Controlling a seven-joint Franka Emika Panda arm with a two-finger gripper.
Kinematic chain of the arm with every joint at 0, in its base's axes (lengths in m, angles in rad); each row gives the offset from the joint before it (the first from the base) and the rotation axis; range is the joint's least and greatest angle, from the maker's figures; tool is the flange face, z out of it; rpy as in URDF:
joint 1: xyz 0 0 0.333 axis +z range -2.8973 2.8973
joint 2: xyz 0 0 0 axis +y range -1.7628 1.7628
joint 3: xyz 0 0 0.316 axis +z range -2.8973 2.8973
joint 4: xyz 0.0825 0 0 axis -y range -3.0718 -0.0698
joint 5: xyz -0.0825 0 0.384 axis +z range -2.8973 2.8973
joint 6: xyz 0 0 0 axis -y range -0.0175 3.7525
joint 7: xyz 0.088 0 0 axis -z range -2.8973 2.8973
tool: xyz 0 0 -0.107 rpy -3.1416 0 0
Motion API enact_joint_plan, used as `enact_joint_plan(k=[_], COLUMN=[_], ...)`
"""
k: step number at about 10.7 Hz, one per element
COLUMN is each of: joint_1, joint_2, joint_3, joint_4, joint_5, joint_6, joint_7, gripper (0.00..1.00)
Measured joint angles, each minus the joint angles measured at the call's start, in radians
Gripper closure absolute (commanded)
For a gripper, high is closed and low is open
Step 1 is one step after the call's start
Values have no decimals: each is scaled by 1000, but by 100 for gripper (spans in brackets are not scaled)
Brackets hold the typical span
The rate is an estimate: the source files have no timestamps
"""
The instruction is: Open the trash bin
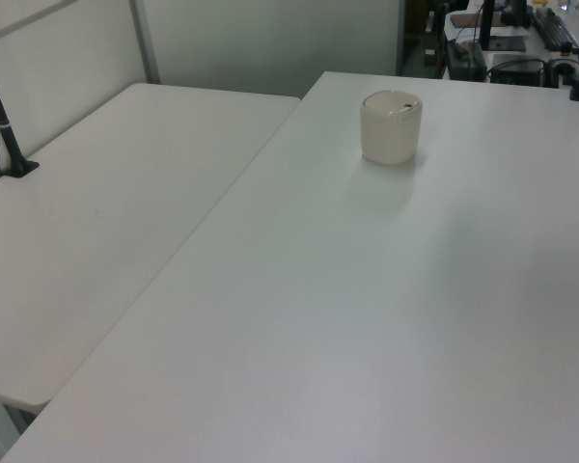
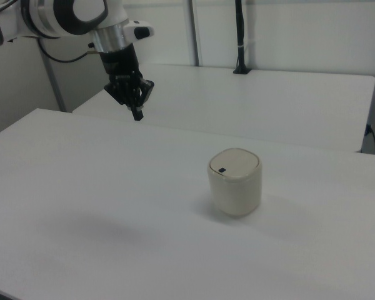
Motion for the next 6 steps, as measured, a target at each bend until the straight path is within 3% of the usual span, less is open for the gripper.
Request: enact_joint_plan(k=[6], joint_1=[-139], joint_2=[92], joint_3=[-3], joint_4=[-13], joint_5=[5], joint_6=[192], joint_7=[-15], gripper=[100])
